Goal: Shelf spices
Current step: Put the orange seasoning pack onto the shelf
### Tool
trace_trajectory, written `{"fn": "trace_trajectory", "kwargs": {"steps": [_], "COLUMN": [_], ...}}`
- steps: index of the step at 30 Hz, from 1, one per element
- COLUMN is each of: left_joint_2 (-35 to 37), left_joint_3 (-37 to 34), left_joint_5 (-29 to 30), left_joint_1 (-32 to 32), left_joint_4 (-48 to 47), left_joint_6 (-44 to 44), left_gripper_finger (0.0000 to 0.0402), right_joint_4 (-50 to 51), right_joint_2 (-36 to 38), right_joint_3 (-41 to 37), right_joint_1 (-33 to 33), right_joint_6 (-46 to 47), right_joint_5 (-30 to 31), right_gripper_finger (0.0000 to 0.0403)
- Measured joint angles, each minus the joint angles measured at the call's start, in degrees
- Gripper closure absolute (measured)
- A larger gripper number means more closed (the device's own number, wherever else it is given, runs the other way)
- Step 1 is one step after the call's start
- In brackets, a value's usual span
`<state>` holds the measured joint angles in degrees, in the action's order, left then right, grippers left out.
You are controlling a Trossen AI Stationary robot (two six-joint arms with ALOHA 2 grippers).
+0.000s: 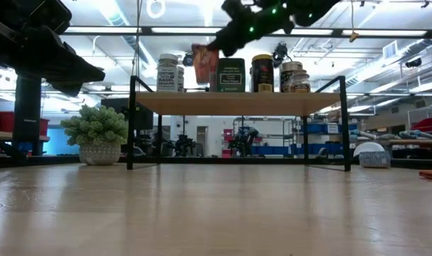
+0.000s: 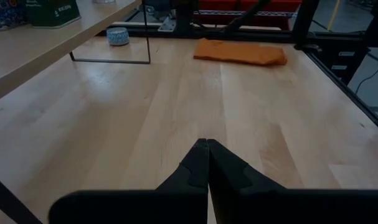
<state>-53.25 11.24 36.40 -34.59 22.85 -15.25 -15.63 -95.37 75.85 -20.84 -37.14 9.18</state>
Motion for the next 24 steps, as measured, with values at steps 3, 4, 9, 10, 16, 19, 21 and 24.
{"fn": "trace_trajectory", "kwargs": {"steps": [3, 4, 9, 10, 16, 19, 21, 24], "left_joint_2": [0.0, 0.0, 0.0, 0.0, 0.0, 0.0, 0.0, 0.0], "left_joint_3": [0.0, 0.0, 0.0, 0.0, 0.0, 0.0, 0.0, 0.0], "left_joint_5": [0.0, 0.0, 0.0, 0.0, 0.0, 0.0, 0.0, 0.0], "left_joint_1": [0.0, 0.0, 0.0, 0.0, 0.0, 0.0, 0.0, 0.0], "left_joint_4": [-0.1, -0.1, 0.0, 0.0, 0.2, 0.6, 0.5, 0.6], "left_joint_6": [0.0, 0.0, 0.0, 0.0, -0.1, -0.2, -0.2, -0.2], "left_gripper_finger": [0.0396, 0.0396, 0.0396, 0.0396, 0.0396, 0.0396, 0.0396, 0.0396], "right_joint_4": [0.0, -0.1, 0.8, 1.0, 4.3, 4.6, 4.8, 4.9], "right_joint_2": [-1.7, -2.1, -2.5, -2.5, -2.4, -2.4, -2.4, -2.4], "right_joint_3": [0.0, 0.0, 0.0, 0.0, 0.1, 0.1, 0.1, 0.1], "right_joint_1": [-0.3, -0.2, 0.3, 0.5, 0.6, 0.6, 0.6, 0.6], "right_joint_6": [0.1, 0.1, 2.5, 3.6, 4.6, 5.5, 5.9, 6.1], "right_joint_5": [-0.1, -0.2, -0.2, -0.2, 0.0, 0.0, 0.0, 0.1], "right_gripper_finger": [0.0403, 0.0403, 0.0400, 0.0400, 0.0400, 0.0399, 0.0398, 0.0395]}}
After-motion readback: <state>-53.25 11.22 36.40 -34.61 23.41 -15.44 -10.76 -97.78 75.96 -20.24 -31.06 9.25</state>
